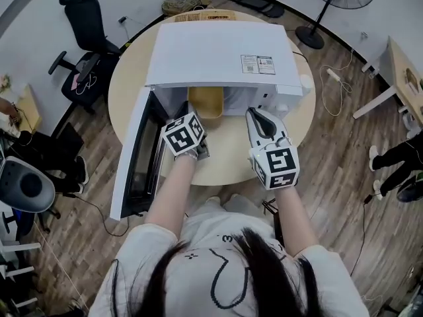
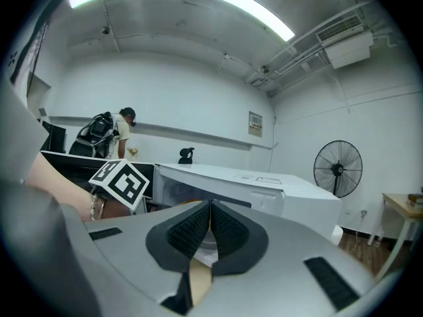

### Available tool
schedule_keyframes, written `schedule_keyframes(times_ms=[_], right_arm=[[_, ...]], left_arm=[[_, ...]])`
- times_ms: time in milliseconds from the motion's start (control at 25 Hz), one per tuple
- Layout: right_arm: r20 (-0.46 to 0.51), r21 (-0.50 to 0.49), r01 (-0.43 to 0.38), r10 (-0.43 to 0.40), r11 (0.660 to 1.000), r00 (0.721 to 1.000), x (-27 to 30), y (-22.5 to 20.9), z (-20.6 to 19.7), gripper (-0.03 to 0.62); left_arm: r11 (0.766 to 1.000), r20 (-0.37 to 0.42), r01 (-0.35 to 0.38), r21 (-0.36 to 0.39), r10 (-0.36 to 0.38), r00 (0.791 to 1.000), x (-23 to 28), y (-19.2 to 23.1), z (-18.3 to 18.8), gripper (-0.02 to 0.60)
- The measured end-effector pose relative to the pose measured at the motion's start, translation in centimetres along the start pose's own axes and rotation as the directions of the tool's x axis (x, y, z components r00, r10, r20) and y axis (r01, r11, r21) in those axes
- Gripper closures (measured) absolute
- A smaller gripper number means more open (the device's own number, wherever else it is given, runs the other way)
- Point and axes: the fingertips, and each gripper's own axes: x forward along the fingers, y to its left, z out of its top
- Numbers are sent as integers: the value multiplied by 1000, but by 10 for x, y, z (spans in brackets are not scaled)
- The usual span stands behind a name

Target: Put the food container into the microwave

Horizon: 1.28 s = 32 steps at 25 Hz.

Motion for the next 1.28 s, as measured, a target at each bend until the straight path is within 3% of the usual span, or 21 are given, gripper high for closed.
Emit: schedule_keyframes(times_ms=[320,600,800,960,1000,1080,1120,1280], right_arm=[[16,-9,80,-80,997,997,-2,3,3,563],[8,-22,117,-116,993,993,-4,1,-9,563],[8,-23,137,-137,990,991,-2,-5,-15,563],[10,-22,143,-143,989,990,-2,-5,-14,563],[10,-21,142,-142,990,990,-2,-5,-14,563],[11,-19,142,-142,990,990,-4,-5,-12,563],[12,-17,142,-142,990,990,-5,-5,-11,563],[7,-4,141,-141,990,990,-12,-7,-6,563]], left_arm=[[998,4,53,-16,-53,999,38,-2,14,561],[993,-9,60,-99,-61,998,68,3,13,561],[997,-1,24,-67,-24,1000,80,2,17,560],[996,0,47,-82,-47,999,83,-3,16,558],[995,-1,52,-83,-53,999,83,-4,16,543],[994,-5,62,-85,-63,998,82,-6,15,430],[994,-9,64,-88,-65,998,81,-8,15,404],[995,-24,65,-69,-67,997,72,-10,13,394]])
